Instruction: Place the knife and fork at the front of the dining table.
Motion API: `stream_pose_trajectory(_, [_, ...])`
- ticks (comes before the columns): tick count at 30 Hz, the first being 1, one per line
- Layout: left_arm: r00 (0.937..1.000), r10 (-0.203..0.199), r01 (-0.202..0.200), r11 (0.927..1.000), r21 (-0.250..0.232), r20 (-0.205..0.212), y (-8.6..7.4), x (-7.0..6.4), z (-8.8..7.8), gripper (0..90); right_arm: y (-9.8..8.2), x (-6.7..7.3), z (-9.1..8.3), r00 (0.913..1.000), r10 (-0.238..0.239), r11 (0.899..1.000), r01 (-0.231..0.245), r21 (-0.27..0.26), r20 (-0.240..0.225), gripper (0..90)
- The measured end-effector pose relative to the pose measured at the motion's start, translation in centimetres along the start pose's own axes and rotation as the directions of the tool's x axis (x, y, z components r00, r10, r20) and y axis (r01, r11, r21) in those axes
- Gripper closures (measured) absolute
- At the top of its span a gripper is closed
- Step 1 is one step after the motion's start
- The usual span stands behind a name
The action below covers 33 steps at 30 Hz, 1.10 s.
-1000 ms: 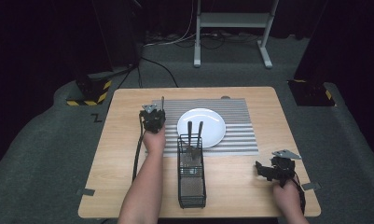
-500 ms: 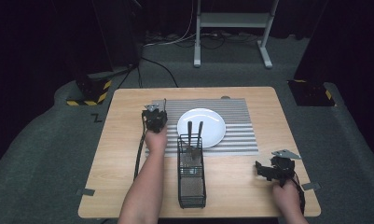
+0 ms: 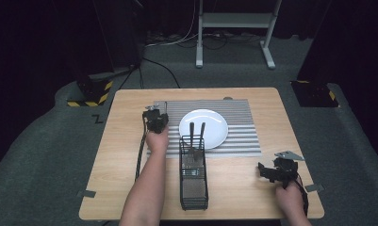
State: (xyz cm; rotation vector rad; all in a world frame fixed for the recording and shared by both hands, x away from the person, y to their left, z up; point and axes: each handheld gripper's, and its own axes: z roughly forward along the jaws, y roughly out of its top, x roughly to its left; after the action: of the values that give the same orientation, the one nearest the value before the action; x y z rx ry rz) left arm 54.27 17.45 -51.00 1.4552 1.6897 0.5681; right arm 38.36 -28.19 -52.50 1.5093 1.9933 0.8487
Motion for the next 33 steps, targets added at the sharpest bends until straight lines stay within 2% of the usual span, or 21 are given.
stream_pose_trajectory(6, [1.0,0.004,-0.004,0.9999,0.013,-0.006,0.0,-0.2,0.0,82.4,0.0,0.0,0.0,1.0,0.0,1.0,0.0,0.0,0.0,9.5])
stream_pose_trajectory(9, [0.9999,-0.011,0.011,0.9998,0.013,-0.007,0.0,-0.2,0.0,81.8,0.0,0.0,0.0,1.0,0.0,1.0,0.0,0.0,0.0,9.5])
stream_pose_trajectory(10, [0.9999,-0.001,0.001,0.9998,0.018,-0.012,-0.1,-0.1,-0.1,81.6,0.0,0.0,0.0,1.0,0.0,1.0,0.0,0.0,0.0,9.5])
stream_pose_trajectory(13, [1.0,-0.001,0.001,1.0,-0.005,-0.007,0.0,-0.3,-0.3,81.7,0.0,0.0,0.0,1.0,0.0,1.0,0.0,0.0,-0.001,9.5])
stream_pose_trajectory(17, [0.9996,0.023,-0.024,0.999,-0.039,-0.015,0.4,-0.7,-0.8,82.1,0.0,0.0,0.0,1.0,-0.001,1.0,0.001,0.001,-0.005,9.6])
stream_pose_trajectory(21, [0.9992,0.03,-0.031,0.9992,-0.024,-0.027,0.2,-0.5,-0.8,81.9,0.0,0.0,0.0,1.0,-0.002,1.0,0.002,0.001,-0.005,9.5])
stream_pose_trajectory(24, [0.9988,0.041,-0.041,0.9986,-0.032,-0.028,0.0,-0.7,-1.1,81.8,0.0,0.0,0.0,1.0,-0.003,1.0,0.003,0.001,-0.005,9.6])
stream_pose_trajectory(27, [0.9976,0.062,-0.063,0.9976,-0.029,-0.031,-0.2,-0.8,-1.4,80.7,0.0,0.0,0.0,1.0,-0.003,1.0,0.003,0.001,-0.005,9.5])
stream_pose_trajectory(33, [0.9948,0.101,-0.101,0.9949,-0.009,-0.016,-1.9,-1.3,-2.9,72.2,0.0,0.0,0.0,1.0,-0.003,1.0,0.003,0.001,-0.005,9.6])
